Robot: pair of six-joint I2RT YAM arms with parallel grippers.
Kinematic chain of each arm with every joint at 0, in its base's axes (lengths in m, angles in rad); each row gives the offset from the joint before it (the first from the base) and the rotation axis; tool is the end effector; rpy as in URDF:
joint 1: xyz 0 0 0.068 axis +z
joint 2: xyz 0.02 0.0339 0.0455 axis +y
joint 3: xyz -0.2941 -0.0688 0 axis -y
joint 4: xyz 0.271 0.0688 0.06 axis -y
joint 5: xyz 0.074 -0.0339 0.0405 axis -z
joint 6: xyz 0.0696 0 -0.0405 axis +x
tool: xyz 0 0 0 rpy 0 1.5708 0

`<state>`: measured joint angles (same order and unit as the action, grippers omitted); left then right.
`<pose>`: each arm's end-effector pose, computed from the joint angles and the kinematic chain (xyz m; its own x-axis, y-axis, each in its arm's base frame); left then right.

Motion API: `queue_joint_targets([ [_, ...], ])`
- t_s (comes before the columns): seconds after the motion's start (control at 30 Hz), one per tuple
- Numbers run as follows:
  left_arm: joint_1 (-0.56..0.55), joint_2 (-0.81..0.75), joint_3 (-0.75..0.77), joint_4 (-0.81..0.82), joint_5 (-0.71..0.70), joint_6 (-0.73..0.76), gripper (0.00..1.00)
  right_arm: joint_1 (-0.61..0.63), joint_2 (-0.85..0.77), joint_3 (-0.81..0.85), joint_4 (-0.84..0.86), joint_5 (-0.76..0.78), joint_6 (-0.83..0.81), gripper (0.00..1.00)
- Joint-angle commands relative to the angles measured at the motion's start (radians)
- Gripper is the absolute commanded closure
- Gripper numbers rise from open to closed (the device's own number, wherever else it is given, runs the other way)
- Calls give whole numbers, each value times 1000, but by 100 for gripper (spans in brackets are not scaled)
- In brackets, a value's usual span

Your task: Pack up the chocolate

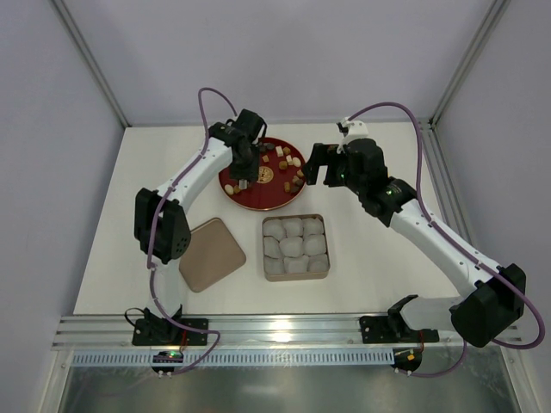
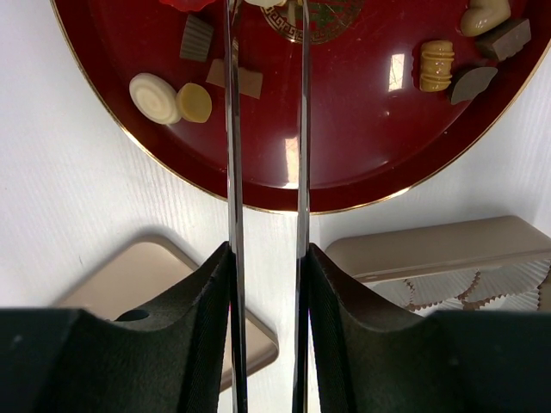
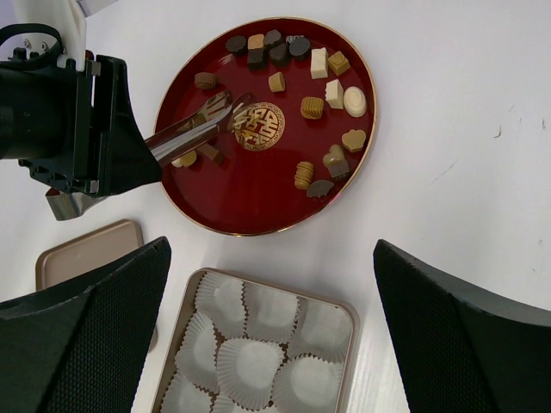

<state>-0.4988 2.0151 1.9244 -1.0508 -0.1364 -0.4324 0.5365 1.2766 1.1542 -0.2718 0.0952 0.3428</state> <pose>0.4271 -0.2219 0.2843 -0.9028 0.0190 -0.4297 0.0506 0.9968 -0.0622 0.2985 0.1698 0.3664 -0.4566 0.1178 -0.8819 -0.2972 0.9141 0.2760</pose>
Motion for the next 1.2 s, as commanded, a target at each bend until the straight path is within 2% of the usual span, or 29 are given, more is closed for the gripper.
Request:
queue_joint_targets([
  [0.0, -7, -4, 38, 14, 3, 15, 63, 2, -10, 42, 13, 18, -8, 0],
  [0.47, -11, -18, 77, -8, -6, 23, 73, 2, -2, 44, 14, 21, -8, 0],
  [1.17, -32, -121, 41, -44, 18, 21, 76, 2, 17, 52, 9, 28, -16, 0],
])
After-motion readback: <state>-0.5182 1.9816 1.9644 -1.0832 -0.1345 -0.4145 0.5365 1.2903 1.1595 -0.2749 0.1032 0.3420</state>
